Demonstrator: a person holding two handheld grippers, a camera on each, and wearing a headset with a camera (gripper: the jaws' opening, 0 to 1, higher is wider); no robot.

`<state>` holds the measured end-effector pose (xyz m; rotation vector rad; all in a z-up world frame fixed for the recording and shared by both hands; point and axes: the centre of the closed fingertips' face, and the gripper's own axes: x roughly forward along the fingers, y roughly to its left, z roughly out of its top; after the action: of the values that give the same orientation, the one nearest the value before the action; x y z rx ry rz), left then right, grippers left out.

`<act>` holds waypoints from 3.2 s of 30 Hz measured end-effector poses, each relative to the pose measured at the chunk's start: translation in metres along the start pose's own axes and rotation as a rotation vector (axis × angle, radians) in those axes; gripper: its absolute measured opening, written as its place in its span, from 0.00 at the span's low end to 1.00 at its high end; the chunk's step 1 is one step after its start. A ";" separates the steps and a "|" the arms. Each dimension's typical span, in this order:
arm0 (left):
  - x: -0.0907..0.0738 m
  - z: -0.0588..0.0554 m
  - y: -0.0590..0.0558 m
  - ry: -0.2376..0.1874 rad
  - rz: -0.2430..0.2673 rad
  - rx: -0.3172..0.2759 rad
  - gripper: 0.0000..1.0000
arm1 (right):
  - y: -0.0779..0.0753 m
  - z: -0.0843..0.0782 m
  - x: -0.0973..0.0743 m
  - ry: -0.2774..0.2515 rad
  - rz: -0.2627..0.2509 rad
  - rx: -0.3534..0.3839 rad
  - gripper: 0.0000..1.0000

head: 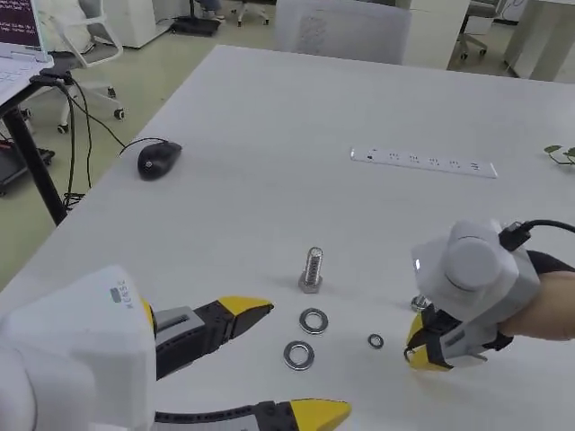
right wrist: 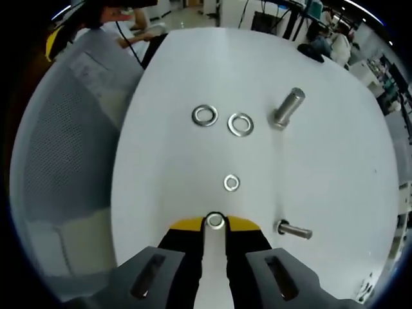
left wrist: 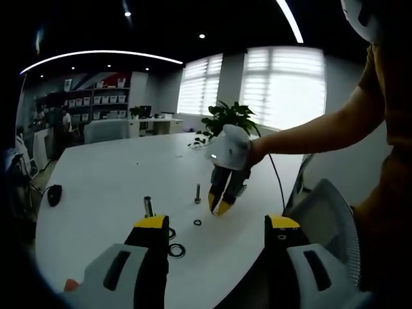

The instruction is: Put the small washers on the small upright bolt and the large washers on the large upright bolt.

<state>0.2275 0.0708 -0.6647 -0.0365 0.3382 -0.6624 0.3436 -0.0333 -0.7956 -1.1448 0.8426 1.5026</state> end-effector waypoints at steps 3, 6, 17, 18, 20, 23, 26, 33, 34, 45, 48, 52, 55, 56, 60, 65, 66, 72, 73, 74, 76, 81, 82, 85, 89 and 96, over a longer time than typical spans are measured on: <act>0.002 0.001 0.000 -0.006 -0.002 -0.001 0.59 | -0.009 -0.006 -0.014 0.001 -0.025 0.020 0.12; 0.003 0.001 0.000 -0.003 -0.006 0.003 0.59 | -0.017 -0.009 -0.023 -0.001 -0.046 0.034 0.12; 0.004 0.007 0.002 -0.015 -0.010 0.008 0.59 | -0.042 -0.011 -0.046 0.006 -0.111 0.053 0.12; 0.004 0.007 0.002 -0.017 -0.010 0.007 0.59 | -0.043 -0.011 -0.047 0.006 -0.116 0.051 0.12; 0.004 0.007 0.001 -0.017 -0.011 0.006 0.59 | -0.047 -0.009 -0.049 0.005 -0.120 0.053 0.12; 0.005 0.005 0.000 -0.015 -0.014 0.002 0.59 | -0.051 -0.007 -0.050 0.007 -0.128 0.046 0.12; 0.005 0.005 0.000 -0.016 -0.015 0.001 0.59 | -0.056 -0.005 -0.049 0.007 -0.131 0.049 0.12; 0.004 0.004 0.004 -0.023 -0.007 -0.010 0.59 | -0.066 -0.002 -0.048 0.011 -0.136 0.049 0.12; 0.005 0.003 0.004 -0.016 -0.006 -0.008 0.59 | -0.067 -0.002 -0.047 0.013 -0.135 0.049 0.12; 0.006 0.001 0.006 -0.012 -0.007 -0.017 0.59 | -0.072 -0.001 -0.038 0.031 -0.117 0.036 0.12; 0.007 0.001 0.007 -0.010 -0.006 -0.019 0.59 | -0.074 -0.003 -0.037 0.037 -0.111 0.034 0.12; 0.008 0.001 0.008 -0.010 -0.006 -0.024 0.59 | -0.074 -0.003 -0.034 0.040 -0.101 0.033 0.12; 0.009 0.000 0.009 -0.011 -0.005 -0.028 0.59 | -0.075 -0.003 -0.033 0.045 -0.097 0.028 0.12; 0.009 0.000 0.009 -0.011 -0.006 -0.029 0.59 | -0.074 -0.003 -0.032 0.046 -0.091 0.030 0.12; 0.010 -0.001 0.009 -0.010 -0.004 -0.034 0.59 | -0.074 -0.005 -0.029 0.056 -0.085 0.023 0.12; 0.009 -0.002 0.010 -0.008 -0.001 -0.038 0.59 | -0.075 -0.006 -0.024 0.066 -0.079 0.012 0.12; 0.009 -0.002 0.010 -0.006 0.000 -0.037 0.59 | -0.075 -0.006 -0.023 0.070 -0.079 0.011 0.12; 0.008 -0.002 0.012 -0.004 0.001 -0.038 0.59 | -0.076 -0.007 -0.016 0.086 -0.065 -0.006 0.12; 0.008 -0.002 0.012 -0.004 0.001 -0.039 0.59 | -0.077 -0.007 -0.015 0.085 -0.064 -0.006 0.12; 0.008 -0.002 0.013 -0.003 0.002 -0.039 0.59 | -0.077 -0.007 -0.013 0.084 -0.061 -0.004 0.12; 0.009 -0.002 0.013 -0.002 0.002 -0.041 0.59 | -0.076 -0.008 -0.010 0.084 -0.055 -0.003 0.12; 0.009 -0.004 0.015 0.001 0.003 -0.046 0.59 | -0.076 -0.011 -0.002 0.087 -0.045 -0.008 0.13; 0.009 -0.004 0.015 0.002 0.004 -0.048 0.59 | -0.075 -0.012 0.000 0.088 -0.044 -0.012 0.13; 0.010 -0.005 0.016 0.006 0.006 -0.050 0.59 | -0.075 -0.014 0.006 0.086 -0.040 -0.016 0.13; 0.010 -0.006 0.017 0.007 0.006 -0.054 0.59 | -0.075 -0.016 0.011 0.088 -0.038 -0.018 0.13; 0.011 -0.007 0.018 0.009 0.010 -0.057 0.59 | -0.077 -0.020 0.015 0.081 -0.035 -0.020 0.15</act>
<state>0.2441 0.0794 -0.6768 -0.0866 0.3659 -0.6435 0.4232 -0.0293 -0.8125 -1.2361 0.8597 1.4476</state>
